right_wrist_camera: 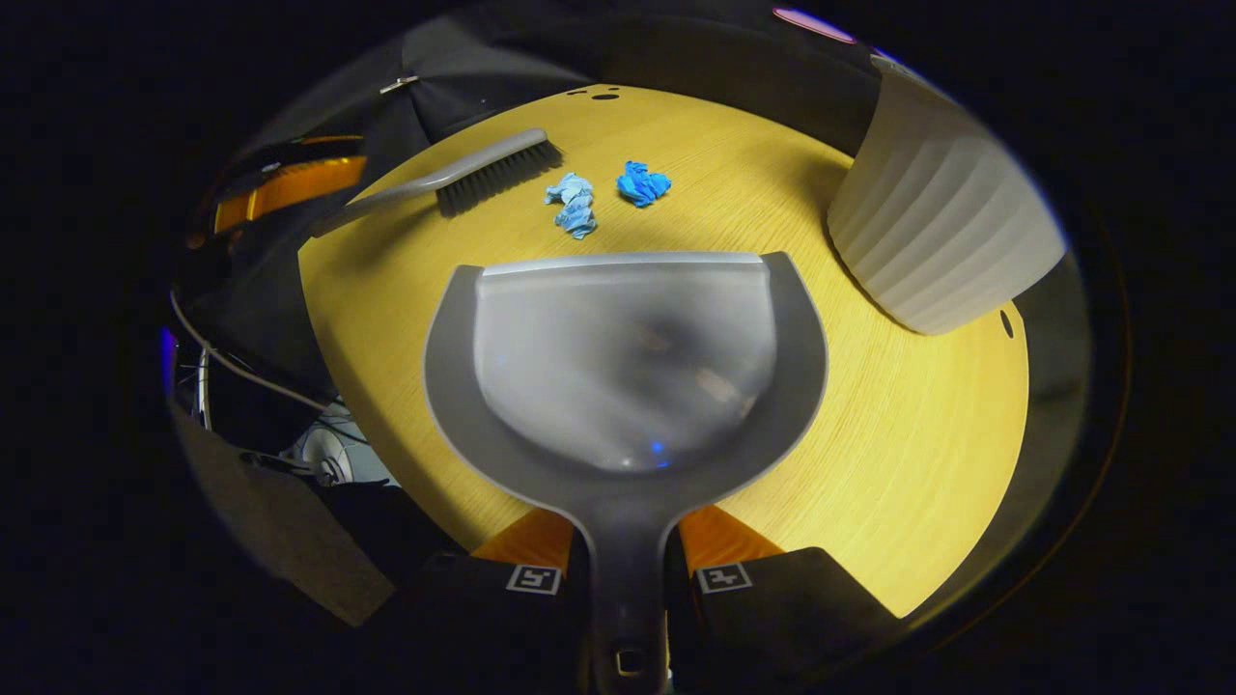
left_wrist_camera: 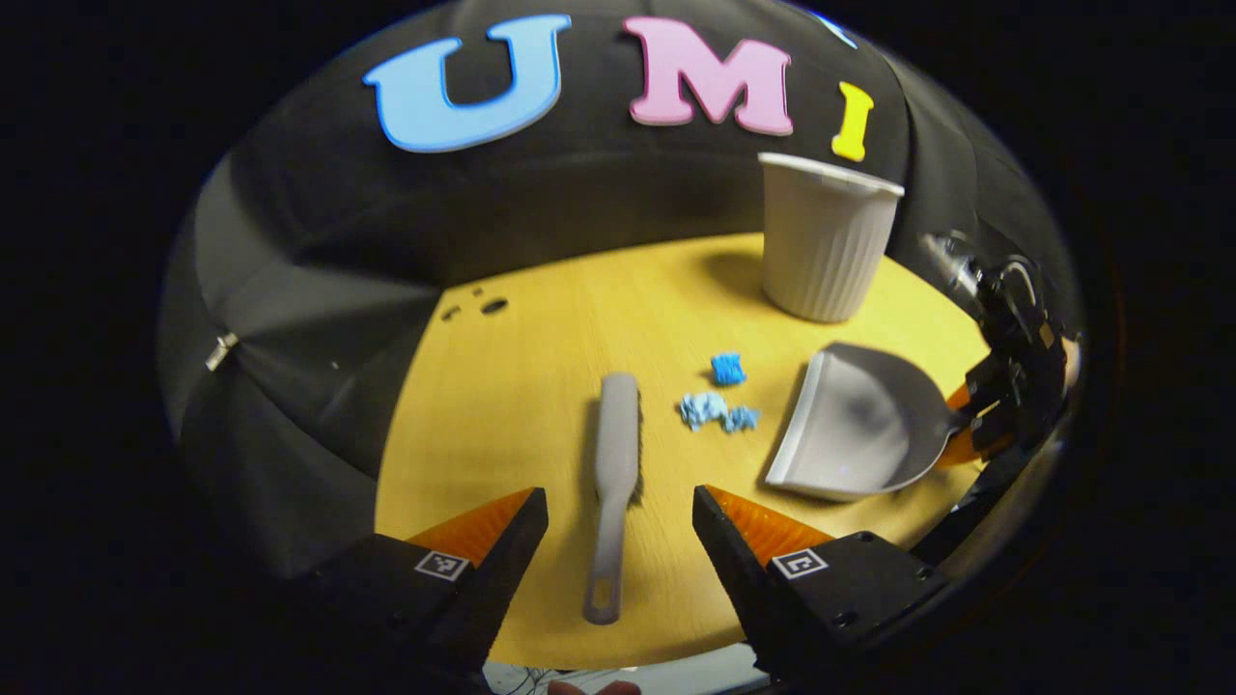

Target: Pick up the small broom and dustpan from the desktop, sweep the trash into the dustpan with the broom, and then empty the trash into the garbage bin.

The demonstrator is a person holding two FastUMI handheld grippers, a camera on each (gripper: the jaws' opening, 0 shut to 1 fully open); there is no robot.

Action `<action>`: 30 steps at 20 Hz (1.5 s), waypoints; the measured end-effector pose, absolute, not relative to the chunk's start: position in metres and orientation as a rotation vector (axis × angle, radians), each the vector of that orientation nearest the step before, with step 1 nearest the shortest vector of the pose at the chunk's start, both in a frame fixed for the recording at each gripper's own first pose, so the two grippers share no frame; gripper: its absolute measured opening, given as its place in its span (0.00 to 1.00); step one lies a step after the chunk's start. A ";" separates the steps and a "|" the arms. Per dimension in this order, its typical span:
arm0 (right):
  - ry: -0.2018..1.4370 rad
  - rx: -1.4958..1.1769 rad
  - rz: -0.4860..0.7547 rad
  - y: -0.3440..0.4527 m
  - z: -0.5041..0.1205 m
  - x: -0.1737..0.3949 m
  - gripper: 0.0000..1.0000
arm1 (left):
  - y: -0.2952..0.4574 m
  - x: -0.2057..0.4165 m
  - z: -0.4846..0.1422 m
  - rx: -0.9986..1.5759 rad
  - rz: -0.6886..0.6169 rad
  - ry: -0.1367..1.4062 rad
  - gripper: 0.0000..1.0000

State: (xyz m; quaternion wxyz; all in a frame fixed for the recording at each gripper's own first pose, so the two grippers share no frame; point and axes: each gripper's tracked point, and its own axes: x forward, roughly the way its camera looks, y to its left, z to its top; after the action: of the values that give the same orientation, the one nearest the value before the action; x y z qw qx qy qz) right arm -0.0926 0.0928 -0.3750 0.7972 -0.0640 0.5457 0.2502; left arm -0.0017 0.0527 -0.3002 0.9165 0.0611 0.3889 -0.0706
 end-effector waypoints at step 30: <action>1.163 -0.142 0.551 0.083 -0.371 -0.079 0.36 | 0.048 0.029 -0.396 0.103 -0.191 1.145 0.28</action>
State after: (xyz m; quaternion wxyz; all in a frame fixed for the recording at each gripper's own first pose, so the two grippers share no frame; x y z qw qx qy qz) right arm -0.0789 0.0831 -0.3711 0.7977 -0.0660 0.5418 0.2567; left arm 0.0290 0.0478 -0.3957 0.8351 0.0487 0.5404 -0.0901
